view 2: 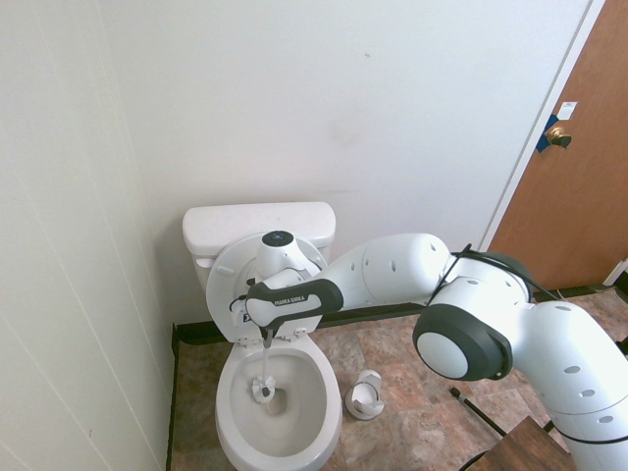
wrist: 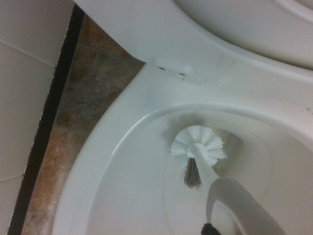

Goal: Clean the toilet

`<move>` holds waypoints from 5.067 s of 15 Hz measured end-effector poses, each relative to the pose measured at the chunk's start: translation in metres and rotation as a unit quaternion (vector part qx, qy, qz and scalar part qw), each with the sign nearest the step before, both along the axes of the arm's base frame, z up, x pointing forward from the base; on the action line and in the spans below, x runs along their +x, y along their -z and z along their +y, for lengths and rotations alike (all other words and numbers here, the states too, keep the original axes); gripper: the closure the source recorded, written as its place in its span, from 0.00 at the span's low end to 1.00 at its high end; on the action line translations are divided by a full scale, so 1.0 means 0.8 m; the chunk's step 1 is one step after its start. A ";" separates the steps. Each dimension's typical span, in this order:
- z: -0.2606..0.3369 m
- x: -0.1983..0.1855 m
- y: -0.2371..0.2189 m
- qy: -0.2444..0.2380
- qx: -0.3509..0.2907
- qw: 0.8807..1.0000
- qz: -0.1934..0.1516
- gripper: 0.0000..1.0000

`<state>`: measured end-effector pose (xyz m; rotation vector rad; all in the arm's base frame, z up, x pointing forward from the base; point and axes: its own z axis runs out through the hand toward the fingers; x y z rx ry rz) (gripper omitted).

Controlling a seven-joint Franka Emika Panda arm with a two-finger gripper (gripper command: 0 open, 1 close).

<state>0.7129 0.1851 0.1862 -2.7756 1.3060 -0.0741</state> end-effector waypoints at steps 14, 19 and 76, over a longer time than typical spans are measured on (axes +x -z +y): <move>0.052 -0.124 0.006 -0.084 -0.025 0.995 0.043 1.00; -0.052 -0.159 0.025 -0.066 -0.011 0.994 0.083 1.00; -0.414 -0.182 -0.118 0.097 0.017 0.993 0.064 1.00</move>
